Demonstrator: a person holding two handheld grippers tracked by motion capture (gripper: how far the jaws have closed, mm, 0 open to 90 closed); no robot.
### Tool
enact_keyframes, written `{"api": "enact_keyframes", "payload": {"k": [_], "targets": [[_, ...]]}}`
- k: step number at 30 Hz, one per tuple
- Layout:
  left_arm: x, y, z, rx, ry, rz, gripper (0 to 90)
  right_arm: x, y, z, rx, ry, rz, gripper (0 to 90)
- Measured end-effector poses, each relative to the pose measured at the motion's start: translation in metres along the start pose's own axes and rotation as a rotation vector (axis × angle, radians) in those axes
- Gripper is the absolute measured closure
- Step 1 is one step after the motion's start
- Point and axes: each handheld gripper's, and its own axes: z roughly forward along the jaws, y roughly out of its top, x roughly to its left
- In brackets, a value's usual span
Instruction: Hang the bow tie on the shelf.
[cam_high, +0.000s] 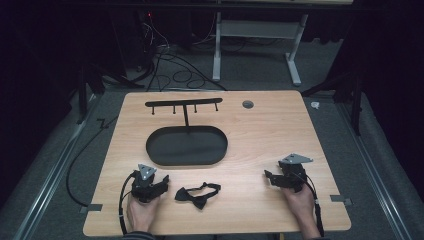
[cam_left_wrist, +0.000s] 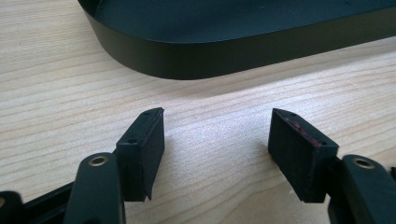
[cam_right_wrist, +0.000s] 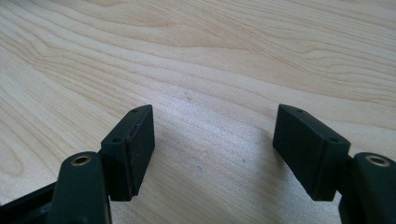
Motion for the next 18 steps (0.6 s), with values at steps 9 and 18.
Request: {"api": "enact_keyframes", "payload": {"k": [9, 18], "targets": [[-0.006, 0.003, -0.005, -0.012, -0.024, 0.013, 36.5, 0.000, 0.000, 0.000, 0.000, 0.000, 0.000, 31.0], [-0.010, 0.012, -0.008, 0.014, -0.083, -0.015, 40.0, 0.000, 0.000, 0.000, -0.001, 0.000, 0.000, 31.0]]}}
